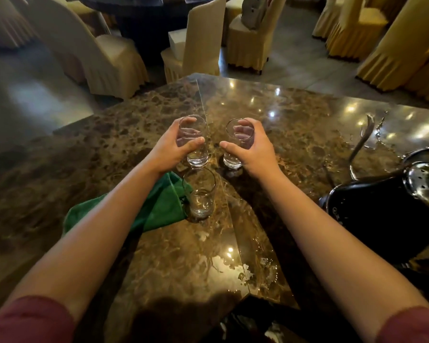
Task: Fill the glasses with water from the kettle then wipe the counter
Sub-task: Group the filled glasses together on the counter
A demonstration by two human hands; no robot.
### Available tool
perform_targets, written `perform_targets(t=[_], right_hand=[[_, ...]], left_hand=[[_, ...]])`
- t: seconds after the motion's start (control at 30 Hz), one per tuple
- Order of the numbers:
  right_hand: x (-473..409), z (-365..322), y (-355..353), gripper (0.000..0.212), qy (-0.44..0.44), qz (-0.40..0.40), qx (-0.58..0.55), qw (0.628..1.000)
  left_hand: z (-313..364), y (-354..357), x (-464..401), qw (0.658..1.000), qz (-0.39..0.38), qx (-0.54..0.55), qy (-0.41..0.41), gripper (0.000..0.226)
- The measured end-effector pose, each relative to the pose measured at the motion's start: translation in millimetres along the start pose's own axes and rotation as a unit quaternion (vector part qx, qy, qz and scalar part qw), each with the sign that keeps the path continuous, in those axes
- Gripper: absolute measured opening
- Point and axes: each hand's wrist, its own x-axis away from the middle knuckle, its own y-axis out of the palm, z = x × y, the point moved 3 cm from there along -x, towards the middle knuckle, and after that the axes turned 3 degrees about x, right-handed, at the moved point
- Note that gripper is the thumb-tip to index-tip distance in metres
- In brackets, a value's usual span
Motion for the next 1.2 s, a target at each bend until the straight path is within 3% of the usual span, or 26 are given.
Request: perform_targets(t=[0.17, 0.3, 0.47, 0.57, 0.7, 1.03, 1.2], right_hand=[[-1, 0, -2, 0.077, 0.011, 0.007, 0.023, 1.000], [-2, -3, -1, 0.085, 0.027, -0.015, 0.052, 0.998], [10, -14, -15, 0.098, 0.030, -0.005, 0.113, 0.993], [35, -20, -36, 0.088, -0.023, 0.076, 0.145, 0.986], [76, -16, -50, 0.081, -0.111, 0.111, 0.191, 0.969], [128, -8, -4, 0.082, -0.199, -0.003, 0.214, 0.956], [131, -9, 23, 0.075, -0.221, -0.057, 0.261, 0.938]], left_hand=[[-4, 0, 2, 1.000, -0.025, 0.012, -0.003, 0.064], [-8, 2, 5, 0.999, -0.022, 0.017, -0.018, 0.079], [-6, -13, 21, 0.999, 0.030, -0.001, -0.015, 0.094], [1, -27, 45, 0.993, 0.070, -0.091, 0.006, 0.082], [13, -33, 93, 0.955, 0.098, -0.268, 0.077, 0.084], [16, -2, 156, 0.922, 0.103, -0.350, 0.128, 0.095], [21, 14, 159, 0.893, 0.109, -0.408, 0.158, 0.088]])
